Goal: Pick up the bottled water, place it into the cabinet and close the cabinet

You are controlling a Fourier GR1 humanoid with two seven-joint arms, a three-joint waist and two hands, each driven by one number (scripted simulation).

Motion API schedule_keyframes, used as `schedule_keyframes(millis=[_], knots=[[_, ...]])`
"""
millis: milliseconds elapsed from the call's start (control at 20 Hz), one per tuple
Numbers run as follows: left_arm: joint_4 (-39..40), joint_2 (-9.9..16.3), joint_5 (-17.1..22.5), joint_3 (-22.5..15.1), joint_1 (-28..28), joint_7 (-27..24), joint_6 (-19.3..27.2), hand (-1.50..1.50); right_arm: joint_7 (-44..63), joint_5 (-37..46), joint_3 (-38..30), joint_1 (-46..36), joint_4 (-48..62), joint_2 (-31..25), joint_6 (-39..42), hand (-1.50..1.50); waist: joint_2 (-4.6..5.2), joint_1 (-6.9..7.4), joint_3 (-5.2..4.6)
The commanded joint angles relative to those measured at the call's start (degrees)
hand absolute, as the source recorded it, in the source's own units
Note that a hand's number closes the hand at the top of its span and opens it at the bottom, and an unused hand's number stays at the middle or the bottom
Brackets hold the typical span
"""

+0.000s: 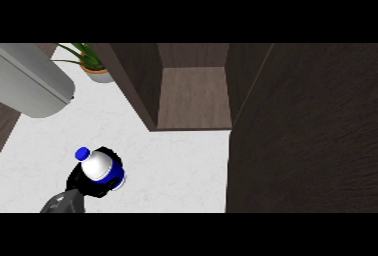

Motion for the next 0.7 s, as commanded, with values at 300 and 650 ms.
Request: schedule_keyframes(millis=[300, 650], knots=[[-2.5, -2.2, 5.9, 5.7, 2.7, -8.8, 7.9, 1.5, 0.3, -0.8, -2.1, -1.8, 1.1, -1.1, 0.0, -1.5, 0.0, 0.67, -0.22], [-7.3, -5.9, 10.2, 5.5, 4.0, -6.8, 6.9, 1.5, -2.5, 1.1, 0.5, 0.4, 2.3, 0.0, -0.7, -1.5, -0.16, 0.64, -0.19]])
